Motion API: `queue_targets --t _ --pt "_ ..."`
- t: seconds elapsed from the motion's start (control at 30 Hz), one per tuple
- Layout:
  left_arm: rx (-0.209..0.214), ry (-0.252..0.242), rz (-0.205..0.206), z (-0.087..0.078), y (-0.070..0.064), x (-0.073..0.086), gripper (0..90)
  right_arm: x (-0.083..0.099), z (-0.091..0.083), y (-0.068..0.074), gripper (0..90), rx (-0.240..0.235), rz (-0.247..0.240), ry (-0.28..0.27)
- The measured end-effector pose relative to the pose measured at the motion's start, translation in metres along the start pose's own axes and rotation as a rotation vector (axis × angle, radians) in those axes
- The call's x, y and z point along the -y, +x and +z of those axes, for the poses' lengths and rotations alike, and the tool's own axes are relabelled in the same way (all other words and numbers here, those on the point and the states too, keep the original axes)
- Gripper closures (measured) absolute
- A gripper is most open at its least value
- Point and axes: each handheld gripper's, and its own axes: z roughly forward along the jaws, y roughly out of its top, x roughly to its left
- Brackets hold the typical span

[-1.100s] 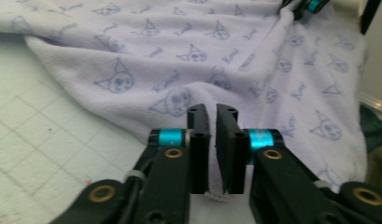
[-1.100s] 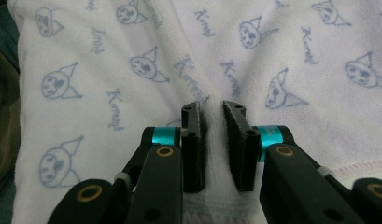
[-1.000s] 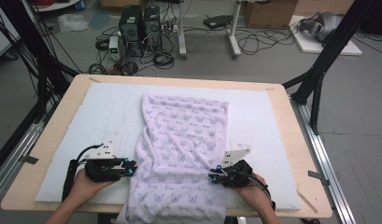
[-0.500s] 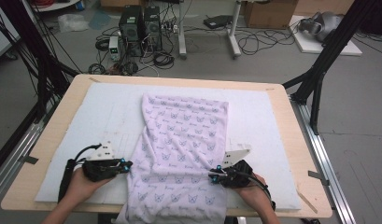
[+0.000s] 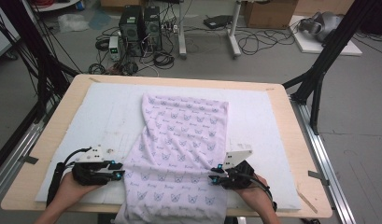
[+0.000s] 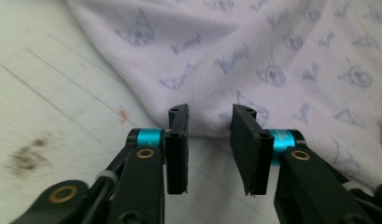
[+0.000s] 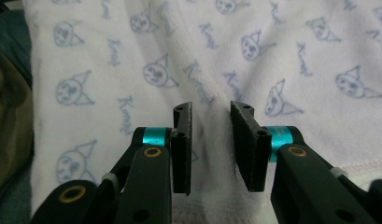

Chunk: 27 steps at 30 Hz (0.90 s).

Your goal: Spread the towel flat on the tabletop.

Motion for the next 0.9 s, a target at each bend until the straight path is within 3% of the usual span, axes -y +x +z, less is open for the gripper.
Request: queue_targets --t 0.1,0.17,0.27,0.37,0.47,0.53,0.6,0.63,0.7,0.77,0.9 --pt "0.03 -0.006 -0.011 0.011 -0.002 -0.001 63.6 0.001 0.002 0.0 67.7 -0.007 0.003 0.008" --pt "0.054 -0.009 -0.026 0.016 -0.001 -0.006 68.3 0.002 0.007 0.0 66.9 -0.009 0.003 0.032" --pt "0.057 -0.011 -0.036 0.026 -0.003 -0.014 75.6 0.003 0.011 -0.002 66.6 -0.019 0.004 0.033" --pt "0.074 -0.013 -0.012 0.032 -0.005 -0.022 74.3 0.004 0.011 -0.002 66.7 -0.015 0.008 0.023" --pt "0.063 0.001 -0.012 0.039 -0.009 -0.027 66.2 0.005 0.01 -0.002 66.7 -0.018 0.016 0.025" --pt "0.04 -0.002 -0.006 0.043 -0.011 -0.027 66.6 0.005 0.011 -0.002 66.7 -0.02 0.016 0.023" --pt "0.025 -0.005 -0.002 0.043 -0.012 -0.027 72.5 0.005 0.011 -0.001 66.7 -0.019 0.017 0.023" --pt "0.047 -0.009 -0.002 0.044 -0.013 -0.027 76.1 0.005 0.011 -0.001 66.7 -0.018 0.016 0.024" --pt "0.033 -0.01 0.025 0.044 -0.018 -0.027 86.0 0.005 0.011 -0.002 66.7 -0.019 0.013 0.022" --pt "0.016 -0.002 0.053 0.042 -0.021 -0.029 87.4 0.005 0.011 -0.001 66.7 -0.017 0.016 0.024" --pt "0.007 -0.017 0.044 0.03 -0.02 -0.026 89.7 0.005 0.011 -0.001 66.6 -0.014 0.014 0.023"
